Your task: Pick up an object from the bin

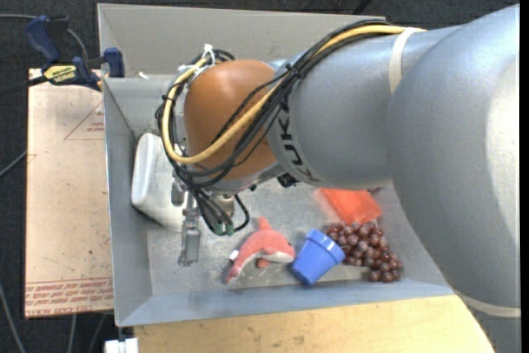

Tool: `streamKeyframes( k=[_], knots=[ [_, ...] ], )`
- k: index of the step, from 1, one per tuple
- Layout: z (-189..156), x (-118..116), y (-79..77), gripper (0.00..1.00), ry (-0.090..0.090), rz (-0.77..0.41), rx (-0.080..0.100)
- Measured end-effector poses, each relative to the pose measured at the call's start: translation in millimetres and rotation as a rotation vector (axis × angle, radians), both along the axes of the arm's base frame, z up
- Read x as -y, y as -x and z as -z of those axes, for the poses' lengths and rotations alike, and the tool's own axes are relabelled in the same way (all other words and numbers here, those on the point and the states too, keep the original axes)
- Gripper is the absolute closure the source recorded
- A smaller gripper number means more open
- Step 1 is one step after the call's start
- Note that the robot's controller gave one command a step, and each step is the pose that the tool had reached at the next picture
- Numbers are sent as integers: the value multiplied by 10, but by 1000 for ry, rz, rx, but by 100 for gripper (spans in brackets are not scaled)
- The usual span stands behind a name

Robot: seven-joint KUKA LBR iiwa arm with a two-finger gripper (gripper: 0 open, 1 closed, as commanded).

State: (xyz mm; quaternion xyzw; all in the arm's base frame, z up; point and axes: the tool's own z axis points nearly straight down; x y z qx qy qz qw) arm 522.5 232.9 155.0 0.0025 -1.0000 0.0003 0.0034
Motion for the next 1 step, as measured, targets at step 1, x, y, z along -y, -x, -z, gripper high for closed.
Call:
streamKeyframes(
  k=[1],
  knots=[
    [-45, 11, -16, 0, -2, 4, 6]
  ],
)
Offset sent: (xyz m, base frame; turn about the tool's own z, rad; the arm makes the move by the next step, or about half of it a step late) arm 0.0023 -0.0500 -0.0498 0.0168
